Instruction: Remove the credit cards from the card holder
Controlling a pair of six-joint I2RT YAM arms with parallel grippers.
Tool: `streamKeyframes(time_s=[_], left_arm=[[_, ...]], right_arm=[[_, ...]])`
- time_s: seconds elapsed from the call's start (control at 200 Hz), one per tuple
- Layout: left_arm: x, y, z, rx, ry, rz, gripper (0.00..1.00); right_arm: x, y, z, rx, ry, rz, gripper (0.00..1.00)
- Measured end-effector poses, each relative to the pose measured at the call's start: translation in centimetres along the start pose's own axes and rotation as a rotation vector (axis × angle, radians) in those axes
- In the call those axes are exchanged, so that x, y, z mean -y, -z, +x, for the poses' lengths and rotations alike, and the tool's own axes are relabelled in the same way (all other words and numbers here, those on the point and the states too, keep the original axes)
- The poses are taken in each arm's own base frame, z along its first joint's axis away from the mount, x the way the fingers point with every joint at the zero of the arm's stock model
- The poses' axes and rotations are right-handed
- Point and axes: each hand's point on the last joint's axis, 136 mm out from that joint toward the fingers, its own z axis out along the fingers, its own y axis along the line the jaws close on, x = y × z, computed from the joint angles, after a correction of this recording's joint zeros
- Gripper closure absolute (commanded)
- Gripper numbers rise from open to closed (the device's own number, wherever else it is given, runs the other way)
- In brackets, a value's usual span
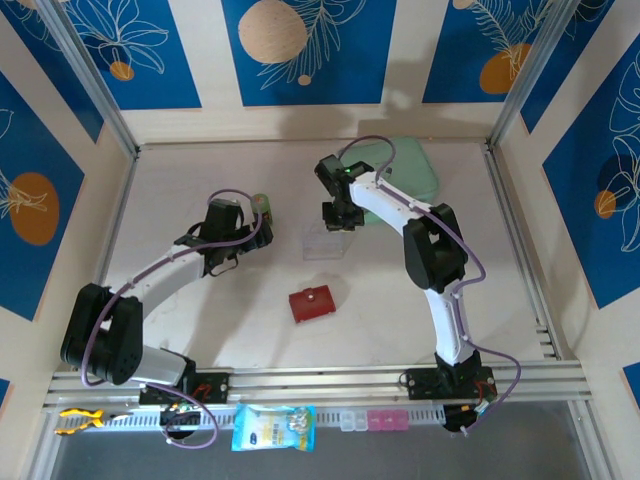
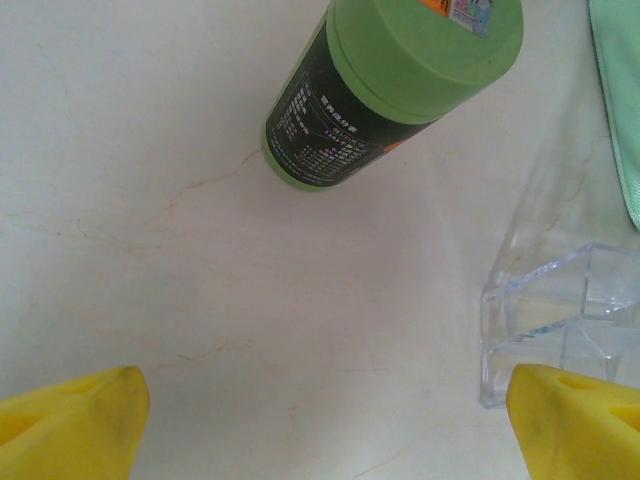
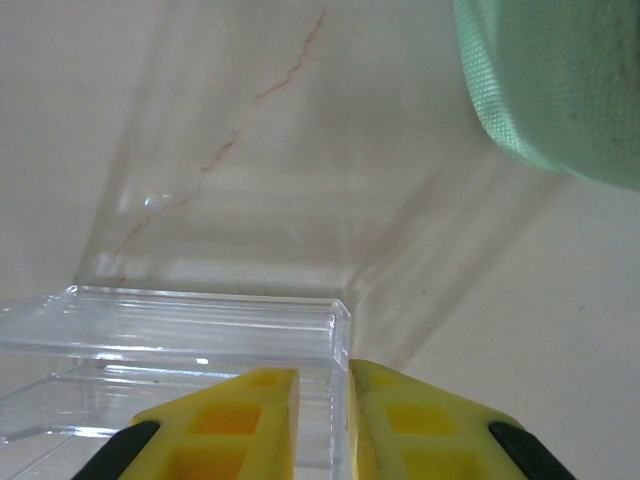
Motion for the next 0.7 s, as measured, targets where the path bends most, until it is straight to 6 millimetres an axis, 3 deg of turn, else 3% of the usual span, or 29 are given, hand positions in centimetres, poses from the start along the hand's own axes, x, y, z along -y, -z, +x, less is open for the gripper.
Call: streamKeyframes(time_s=[0.165,0.33,0.49,0.59,0.7], left_arm=[[0.0,0.0,0.3,-0.013,0.0,0.004,0.08],[0.6,0.0,0.8,-0.038,-0.026,0.033,0.1],[3.1,0.5,2.1,-0.091,-0.116,0.109,0.16],[4.9,0.8,3.3,-0.129,-0.172,0.178,0.26],[6.6,1.3,4.8,-0.181,-0.212,0.255,0.29]], right_arm=[[0.3,0.3,0.2,0.002,-0.003,0.022,0.74],[0.5,2.4,0.3,0.039,-0.004,0.005,0.72],[0.3,5.3,1.3,0.084,0.009,-0.063,0.66],[-0.2,6.8,3.0,0.094,0.027,-0.11,0.64],[-0.7,7.5,5.3,0.077,0.044,-0.159,0.61]])
